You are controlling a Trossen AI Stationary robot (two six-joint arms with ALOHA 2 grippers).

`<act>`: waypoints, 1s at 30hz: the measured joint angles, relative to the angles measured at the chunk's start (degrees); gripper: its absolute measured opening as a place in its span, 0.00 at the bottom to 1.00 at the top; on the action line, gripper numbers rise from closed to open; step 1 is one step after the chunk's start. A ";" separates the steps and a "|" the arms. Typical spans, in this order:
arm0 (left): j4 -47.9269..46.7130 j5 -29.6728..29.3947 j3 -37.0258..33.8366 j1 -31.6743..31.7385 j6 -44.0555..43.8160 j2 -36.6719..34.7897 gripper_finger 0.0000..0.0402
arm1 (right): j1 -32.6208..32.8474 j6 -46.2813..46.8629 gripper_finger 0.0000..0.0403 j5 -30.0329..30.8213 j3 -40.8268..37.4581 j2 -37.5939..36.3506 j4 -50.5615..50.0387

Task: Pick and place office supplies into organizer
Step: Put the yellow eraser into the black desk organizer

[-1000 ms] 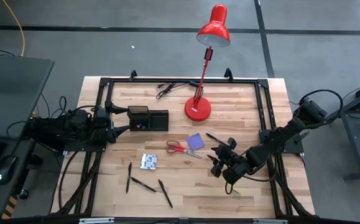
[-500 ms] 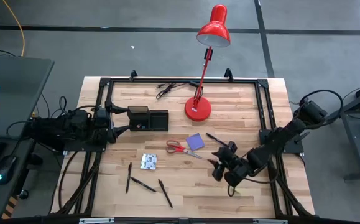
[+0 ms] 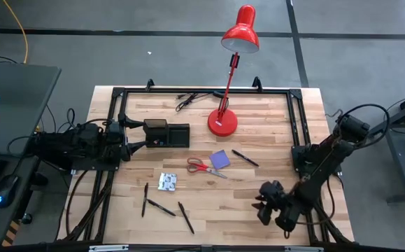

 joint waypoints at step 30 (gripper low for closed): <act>-0.44 -0.31 0.02 0.00 -0.47 0.00 0.95 | 0.98 9.85 0.34 -17.46 0.00 3.78 1.20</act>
